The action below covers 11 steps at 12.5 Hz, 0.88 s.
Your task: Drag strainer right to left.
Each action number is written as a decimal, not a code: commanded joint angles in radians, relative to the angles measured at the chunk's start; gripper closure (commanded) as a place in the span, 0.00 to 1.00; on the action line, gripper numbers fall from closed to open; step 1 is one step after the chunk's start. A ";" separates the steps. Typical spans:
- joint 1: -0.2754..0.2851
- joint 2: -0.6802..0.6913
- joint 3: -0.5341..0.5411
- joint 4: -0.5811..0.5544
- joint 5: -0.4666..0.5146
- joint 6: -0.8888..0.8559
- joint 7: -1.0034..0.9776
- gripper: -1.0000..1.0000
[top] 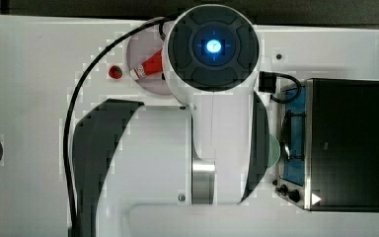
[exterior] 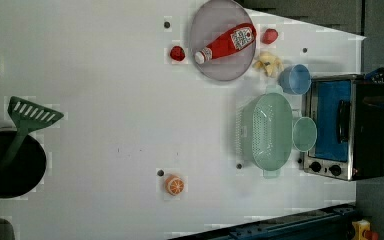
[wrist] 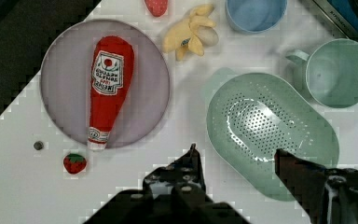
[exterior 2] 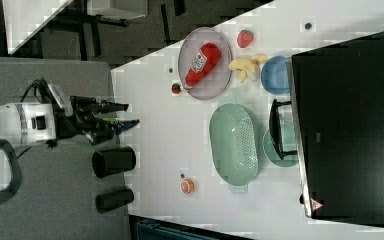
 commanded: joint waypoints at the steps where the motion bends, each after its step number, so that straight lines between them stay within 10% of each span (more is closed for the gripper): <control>1: -0.038 -0.508 -0.036 -0.274 -0.032 -0.210 -0.032 0.20; 3: -0.038 -0.506 -0.035 -0.280 -0.032 -0.210 -0.032 0.00; 11: -0.037 -0.344 -0.033 -0.561 -0.031 0.203 0.109 0.00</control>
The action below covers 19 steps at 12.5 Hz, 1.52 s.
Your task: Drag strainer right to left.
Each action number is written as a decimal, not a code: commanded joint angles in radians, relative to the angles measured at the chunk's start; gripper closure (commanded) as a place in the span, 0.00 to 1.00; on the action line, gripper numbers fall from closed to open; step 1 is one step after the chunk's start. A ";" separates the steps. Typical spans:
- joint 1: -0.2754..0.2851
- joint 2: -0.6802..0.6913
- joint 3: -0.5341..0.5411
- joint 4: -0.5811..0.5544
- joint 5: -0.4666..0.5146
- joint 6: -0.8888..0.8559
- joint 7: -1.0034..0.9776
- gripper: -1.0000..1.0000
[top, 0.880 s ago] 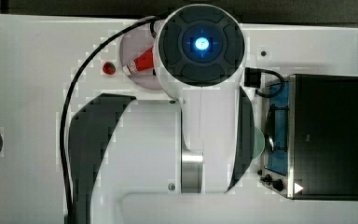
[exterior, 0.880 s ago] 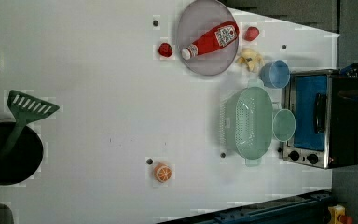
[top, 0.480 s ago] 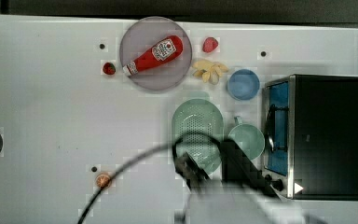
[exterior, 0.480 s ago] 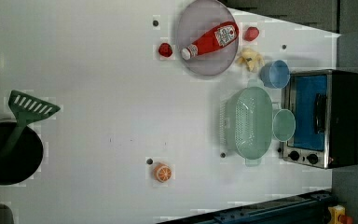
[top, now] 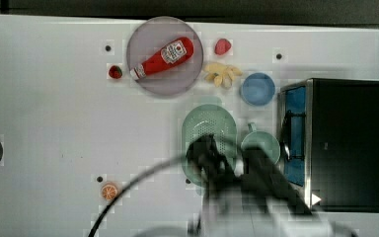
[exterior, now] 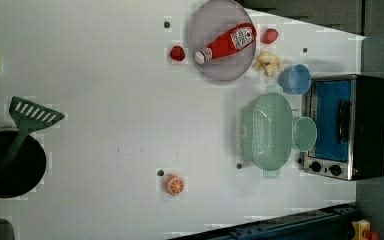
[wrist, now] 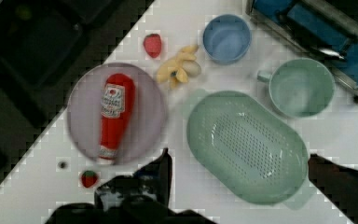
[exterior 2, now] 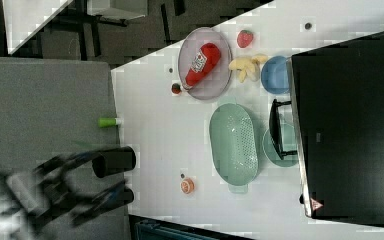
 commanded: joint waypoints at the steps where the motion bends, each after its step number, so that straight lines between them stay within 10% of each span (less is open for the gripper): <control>1: -0.001 0.204 0.004 -0.171 0.002 0.099 0.162 0.00; 12: 0.005 0.747 0.040 -0.256 0.002 0.738 0.636 0.00; 19: 0.073 0.863 0.052 -0.253 0.003 0.815 0.799 0.00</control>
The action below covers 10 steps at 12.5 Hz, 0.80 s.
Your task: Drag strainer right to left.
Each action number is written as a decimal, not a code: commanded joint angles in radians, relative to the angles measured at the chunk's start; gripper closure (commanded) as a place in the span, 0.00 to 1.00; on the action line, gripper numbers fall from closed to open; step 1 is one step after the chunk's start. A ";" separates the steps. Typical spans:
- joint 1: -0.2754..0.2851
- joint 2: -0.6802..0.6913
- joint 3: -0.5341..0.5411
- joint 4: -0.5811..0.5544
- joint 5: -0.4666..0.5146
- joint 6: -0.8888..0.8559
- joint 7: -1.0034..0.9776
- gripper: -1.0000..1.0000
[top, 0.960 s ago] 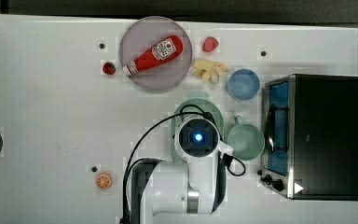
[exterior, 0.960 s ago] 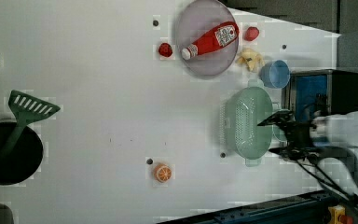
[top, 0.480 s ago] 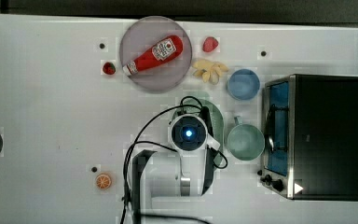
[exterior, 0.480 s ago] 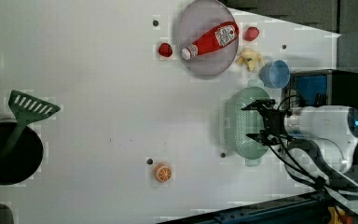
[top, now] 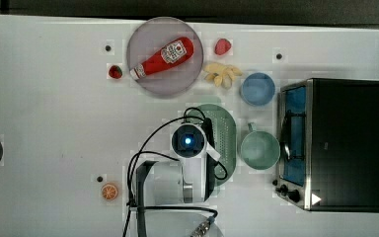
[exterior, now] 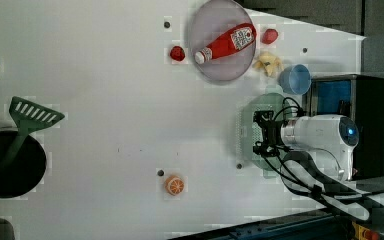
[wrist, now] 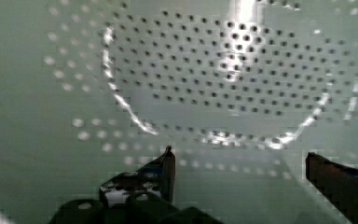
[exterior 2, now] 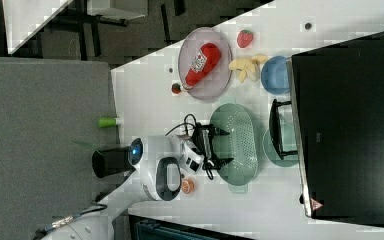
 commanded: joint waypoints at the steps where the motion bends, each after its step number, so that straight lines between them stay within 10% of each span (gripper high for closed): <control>1: 0.037 -0.018 0.005 0.001 0.004 0.017 0.165 0.00; 10: 0.183 0.005 0.006 0.022 0.005 0.015 0.254 0.00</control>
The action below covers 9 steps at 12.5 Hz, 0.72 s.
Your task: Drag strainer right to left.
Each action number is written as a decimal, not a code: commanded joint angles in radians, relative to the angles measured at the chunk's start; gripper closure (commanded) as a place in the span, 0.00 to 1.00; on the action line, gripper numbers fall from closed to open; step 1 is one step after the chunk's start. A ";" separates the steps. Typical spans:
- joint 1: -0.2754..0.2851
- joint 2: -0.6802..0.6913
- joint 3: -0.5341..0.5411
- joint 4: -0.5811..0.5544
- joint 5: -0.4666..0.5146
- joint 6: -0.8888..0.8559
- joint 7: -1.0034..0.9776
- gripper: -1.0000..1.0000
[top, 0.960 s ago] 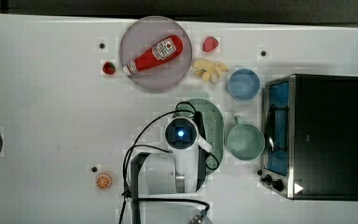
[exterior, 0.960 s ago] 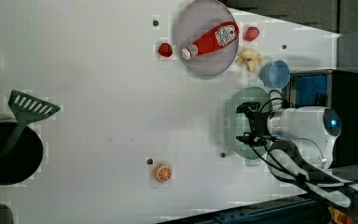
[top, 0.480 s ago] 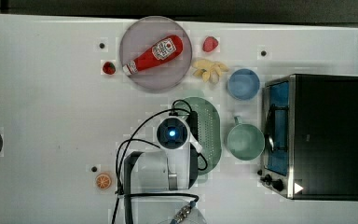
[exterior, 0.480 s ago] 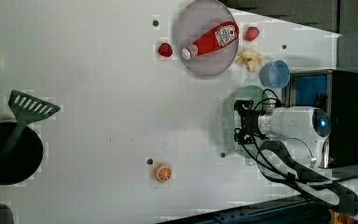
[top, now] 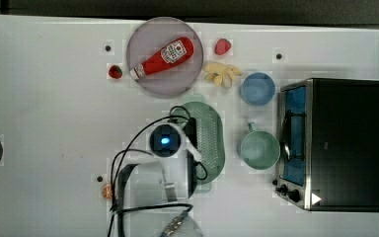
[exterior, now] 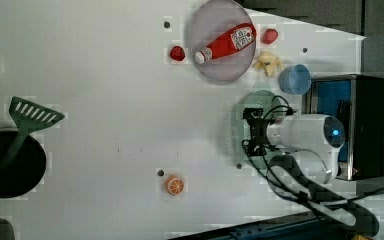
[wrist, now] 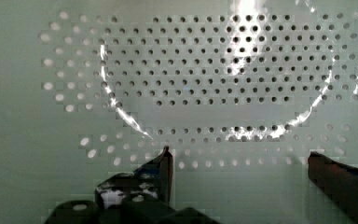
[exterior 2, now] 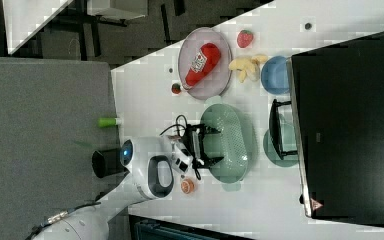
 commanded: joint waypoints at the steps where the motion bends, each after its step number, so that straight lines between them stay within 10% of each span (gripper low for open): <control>1: 0.094 -0.004 0.001 0.019 0.021 0.007 0.097 0.00; 9: 0.254 0.084 0.002 0.142 0.021 -0.027 0.267 0.00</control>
